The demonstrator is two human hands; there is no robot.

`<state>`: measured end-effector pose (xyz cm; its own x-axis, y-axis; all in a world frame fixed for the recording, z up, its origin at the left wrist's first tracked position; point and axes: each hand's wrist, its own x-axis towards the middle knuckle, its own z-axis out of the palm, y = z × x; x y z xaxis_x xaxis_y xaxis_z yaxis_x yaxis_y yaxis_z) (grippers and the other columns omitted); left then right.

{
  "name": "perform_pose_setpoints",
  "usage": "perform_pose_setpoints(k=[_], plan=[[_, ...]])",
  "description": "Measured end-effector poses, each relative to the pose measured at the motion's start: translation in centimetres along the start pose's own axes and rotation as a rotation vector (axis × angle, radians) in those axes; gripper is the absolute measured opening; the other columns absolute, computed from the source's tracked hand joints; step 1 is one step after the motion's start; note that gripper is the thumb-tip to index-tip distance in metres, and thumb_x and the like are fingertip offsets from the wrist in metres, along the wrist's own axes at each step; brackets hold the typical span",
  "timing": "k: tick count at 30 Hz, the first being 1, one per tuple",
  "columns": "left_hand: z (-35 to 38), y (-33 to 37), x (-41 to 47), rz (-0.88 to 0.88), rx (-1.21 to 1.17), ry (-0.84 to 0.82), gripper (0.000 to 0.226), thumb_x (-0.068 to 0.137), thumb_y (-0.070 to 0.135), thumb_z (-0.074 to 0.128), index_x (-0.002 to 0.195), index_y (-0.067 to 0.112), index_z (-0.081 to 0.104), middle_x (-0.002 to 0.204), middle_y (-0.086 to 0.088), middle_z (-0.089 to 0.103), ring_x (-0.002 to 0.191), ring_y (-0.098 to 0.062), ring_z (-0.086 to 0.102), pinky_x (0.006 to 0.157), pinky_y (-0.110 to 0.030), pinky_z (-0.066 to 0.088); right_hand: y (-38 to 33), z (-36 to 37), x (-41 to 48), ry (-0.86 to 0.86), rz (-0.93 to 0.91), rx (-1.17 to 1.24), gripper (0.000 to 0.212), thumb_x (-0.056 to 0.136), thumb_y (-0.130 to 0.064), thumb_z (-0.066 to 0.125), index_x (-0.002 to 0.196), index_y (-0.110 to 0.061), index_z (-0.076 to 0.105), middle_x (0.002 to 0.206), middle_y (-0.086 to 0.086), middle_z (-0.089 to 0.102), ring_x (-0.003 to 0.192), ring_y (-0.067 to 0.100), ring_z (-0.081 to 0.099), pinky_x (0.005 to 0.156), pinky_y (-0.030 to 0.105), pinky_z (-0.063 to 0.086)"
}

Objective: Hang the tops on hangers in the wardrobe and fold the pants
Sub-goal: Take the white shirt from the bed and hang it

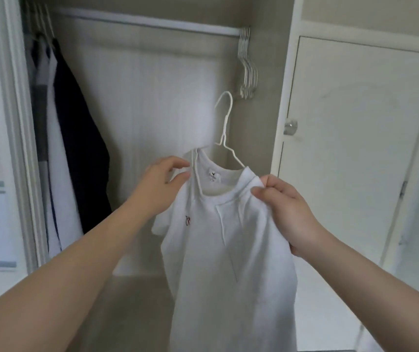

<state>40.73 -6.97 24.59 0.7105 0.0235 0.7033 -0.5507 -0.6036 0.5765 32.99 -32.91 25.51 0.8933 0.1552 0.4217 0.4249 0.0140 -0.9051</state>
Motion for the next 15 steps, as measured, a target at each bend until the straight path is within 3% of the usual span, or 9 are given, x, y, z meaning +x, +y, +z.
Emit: perform_pose_setpoints(k=[3, 5, 9, 13, 15], plan=[[-1.9, 1.0, 1.6, 0.039, -0.065, 0.004, 0.011, 0.097, 0.027, 0.065, 0.092, 0.036, 0.065, 0.097, 0.022, 0.067, 0.096, 0.005, 0.061, 0.081, -0.016, 0.042, -1.8, 2.3, 5.6, 0.026, -0.069, -0.041, 0.028, 0.097, -0.01, 0.055, 0.071, -0.018, 0.051, 0.068, 0.0, 0.051, 0.063, 0.015, 0.049, 0.062, 0.029, 0.039], [-3.0, 1.8, 2.2, 0.061, -0.105, 0.005, 0.008, 0.096, 0.03, 0.066, 0.088, 0.031, 0.067, 0.091, 0.021, 0.068, 0.087, 0.0, 0.064, 0.074, -0.015, 0.045, -3.1, 4.1, 9.0, 0.048, -0.111, -0.052, 0.029, 0.096, -0.008, 0.054, 0.07, -0.019, 0.048, 0.066, -0.001, 0.048, 0.061, 0.013, 0.046, 0.059, 0.027, 0.038], [-4.1, 3.5, 3.4, 0.119, -0.158, -0.033, 0.027, 0.079, 0.059, 0.067, 0.084, 0.033, 0.062, 0.087, 0.015, 0.067, 0.078, -0.008, 0.063, 0.066, -0.019, 0.048, -5.2, 7.6, 15.5, 0.08, -0.188, -0.076, 0.029, 0.094, -0.008, 0.055, 0.07, -0.019, 0.044, 0.066, 0.001, 0.042, 0.067, 0.018, 0.041, 0.064, 0.031, 0.033], [-3.6, 3.8, 6.1, -0.005, 0.065, -0.134, 0.056, 0.059, 0.084, 0.065, 0.099, 0.05, 0.046, 0.1, 0.024, 0.059, 0.088, 0.002, 0.059, 0.073, -0.023, 0.05, -6.7, 11.1, 22.2, 0.107, -0.24, -0.089, 0.028, 0.093, -0.012, 0.054, 0.068, -0.019, 0.045, 0.068, 0.003, 0.045, 0.072, 0.021, 0.045, 0.07, 0.035, 0.037], [-3.1, 3.4, 7.9, -0.038, 0.213, -0.139, 0.069, 0.065, 0.081, 0.064, 0.119, 0.048, 0.037, 0.112, 0.024, 0.056, 0.098, -0.004, 0.06, 0.082, -0.034, 0.055, -7.4, 12.6, 25.5, 0.102, -0.258, -0.101, 0.025, 0.093, -0.014, 0.054, 0.07, -0.019, 0.046, 0.065, 0.004, 0.045, 0.066, 0.019, 0.046, 0.065, 0.031, 0.037]])
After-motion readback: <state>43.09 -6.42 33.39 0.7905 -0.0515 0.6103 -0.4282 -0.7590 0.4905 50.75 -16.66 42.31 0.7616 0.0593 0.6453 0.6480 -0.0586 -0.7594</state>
